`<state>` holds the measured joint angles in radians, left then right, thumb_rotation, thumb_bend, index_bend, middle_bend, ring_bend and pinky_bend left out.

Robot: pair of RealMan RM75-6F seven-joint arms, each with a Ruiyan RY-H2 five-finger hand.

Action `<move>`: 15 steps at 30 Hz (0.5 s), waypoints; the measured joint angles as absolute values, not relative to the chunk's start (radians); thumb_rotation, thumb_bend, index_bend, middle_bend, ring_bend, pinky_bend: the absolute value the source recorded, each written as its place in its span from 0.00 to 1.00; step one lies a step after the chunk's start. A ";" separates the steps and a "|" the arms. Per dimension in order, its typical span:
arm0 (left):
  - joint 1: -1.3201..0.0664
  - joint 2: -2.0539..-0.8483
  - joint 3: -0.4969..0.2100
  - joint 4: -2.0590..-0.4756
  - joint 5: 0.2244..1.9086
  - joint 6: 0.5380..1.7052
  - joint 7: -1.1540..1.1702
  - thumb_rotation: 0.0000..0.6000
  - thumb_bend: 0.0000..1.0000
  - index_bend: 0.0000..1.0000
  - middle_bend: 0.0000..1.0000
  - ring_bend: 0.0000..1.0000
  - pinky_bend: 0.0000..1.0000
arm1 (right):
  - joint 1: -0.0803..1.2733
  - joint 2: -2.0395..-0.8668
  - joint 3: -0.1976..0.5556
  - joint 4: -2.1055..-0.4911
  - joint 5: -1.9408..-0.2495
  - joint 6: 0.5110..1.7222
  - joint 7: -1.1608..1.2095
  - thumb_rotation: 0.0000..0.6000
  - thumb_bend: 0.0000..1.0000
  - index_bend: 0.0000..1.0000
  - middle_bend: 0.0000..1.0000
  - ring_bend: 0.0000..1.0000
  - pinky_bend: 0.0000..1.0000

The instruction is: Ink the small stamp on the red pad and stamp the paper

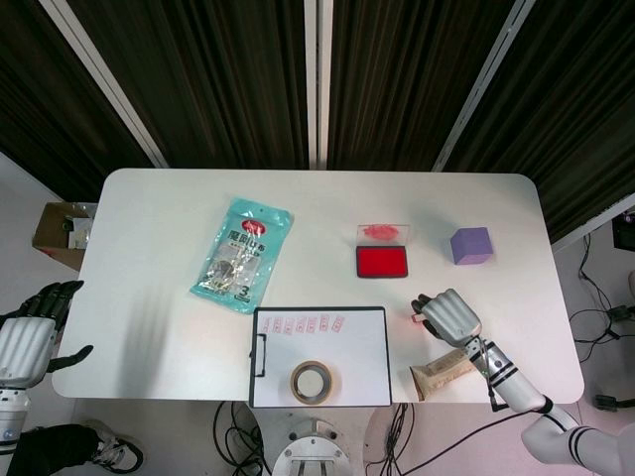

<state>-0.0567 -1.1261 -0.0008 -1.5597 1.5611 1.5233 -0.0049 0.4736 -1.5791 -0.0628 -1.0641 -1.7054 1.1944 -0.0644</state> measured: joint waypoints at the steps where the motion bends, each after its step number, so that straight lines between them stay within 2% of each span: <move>1: -0.057 -1.126 -0.001 -1.560 1.561 1.523 -0.005 1.00 0.00 0.12 0.14 0.12 0.24 | 0.473 -1.580 -0.061 -1.062 -1.706 1.200 -0.061 1.00 0.41 0.69 0.64 0.86 1.00; 9: -0.059 -1.128 -0.001 -1.559 1.560 1.518 -0.004 1.00 0.00 0.12 0.14 0.12 0.24 | 0.488 -1.568 -0.025 -1.055 -1.701 1.241 -0.026 1.00 0.47 0.82 0.73 0.89 1.00; 15: -0.061 -1.130 -0.003 -1.559 1.560 1.517 -0.002 1.00 0.00 0.12 0.14 0.12 0.24 | 0.550 -1.559 0.017 -1.059 -1.693 1.214 -0.019 1.00 0.48 0.87 0.77 0.92 1.00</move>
<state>-0.0615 -1.1303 -0.0031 -1.5589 1.5605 1.5168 -0.0024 0.5503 -1.5587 0.0171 -1.0587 -1.6928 1.2144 -0.0189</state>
